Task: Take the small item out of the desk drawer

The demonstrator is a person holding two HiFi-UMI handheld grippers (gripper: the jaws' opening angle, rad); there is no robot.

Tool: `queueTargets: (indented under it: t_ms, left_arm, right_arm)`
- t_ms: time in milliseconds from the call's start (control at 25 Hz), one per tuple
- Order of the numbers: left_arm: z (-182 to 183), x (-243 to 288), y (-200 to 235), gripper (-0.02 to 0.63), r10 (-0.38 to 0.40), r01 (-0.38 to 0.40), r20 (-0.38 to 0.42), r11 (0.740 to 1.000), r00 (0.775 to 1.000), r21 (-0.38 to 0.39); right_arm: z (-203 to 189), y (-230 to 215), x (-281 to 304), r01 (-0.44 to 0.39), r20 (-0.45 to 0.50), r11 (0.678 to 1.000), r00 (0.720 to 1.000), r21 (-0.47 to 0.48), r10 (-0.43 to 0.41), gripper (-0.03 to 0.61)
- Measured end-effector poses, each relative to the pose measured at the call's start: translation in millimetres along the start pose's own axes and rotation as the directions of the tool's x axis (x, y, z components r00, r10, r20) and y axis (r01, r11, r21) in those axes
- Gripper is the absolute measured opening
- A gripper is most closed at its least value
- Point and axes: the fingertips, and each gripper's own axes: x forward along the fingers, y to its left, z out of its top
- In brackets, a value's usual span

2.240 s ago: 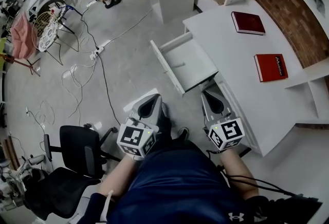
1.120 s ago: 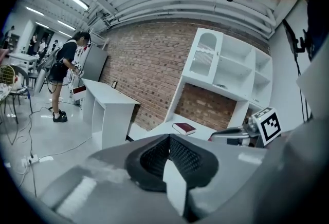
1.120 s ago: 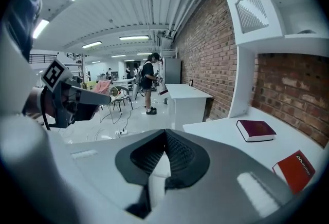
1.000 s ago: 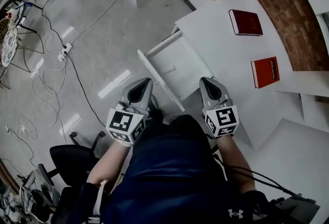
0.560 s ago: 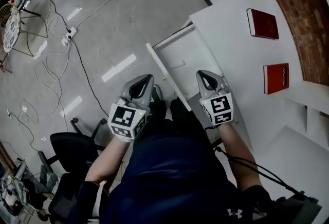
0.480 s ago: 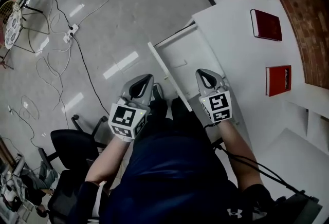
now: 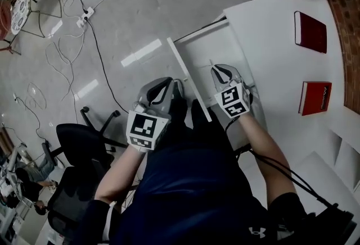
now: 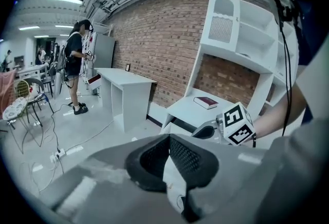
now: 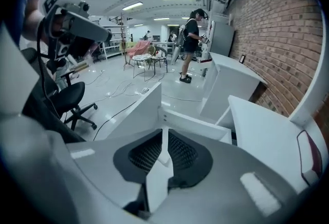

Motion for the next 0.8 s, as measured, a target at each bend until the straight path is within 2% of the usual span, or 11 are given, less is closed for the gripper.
queueTargets:
  t_ms: [240,440,640,800]
  left_arm:
    - [-13.9,2.5,7.7,0.003,0.07,-0.071,-0.027,0.997,0.997,-0.025]
    - [-26.5,-3.4,9.8,0.003,0.113,-0.116,-0.04,0.991,0.993,-0.065]
    - [-45.4,-9.5,12.4,0.003,0.14,-0.147,-0.068,0.984,0.988,-0.099]
    - [-61.2,-17.9,17.3,0.003,0.169,-0.179,-0.091,0.975,0.981,-0.128]
  right_arm:
    - [-33.0,8.5,42.2,-0.103,-0.106,0.991,0.99,-0.081,0.095,0.04]
    - [-63.2,14.8,71.5,-0.167,-0.208,0.973,0.969,-0.157,0.132,0.067]
    - [-89.1,18.1,95.7,-0.23,-0.307,0.938,0.941,-0.259,0.146,0.104]
    - [-108.1,18.6,115.3,-0.258,-0.38,0.901,0.918,-0.349,0.115,0.155]
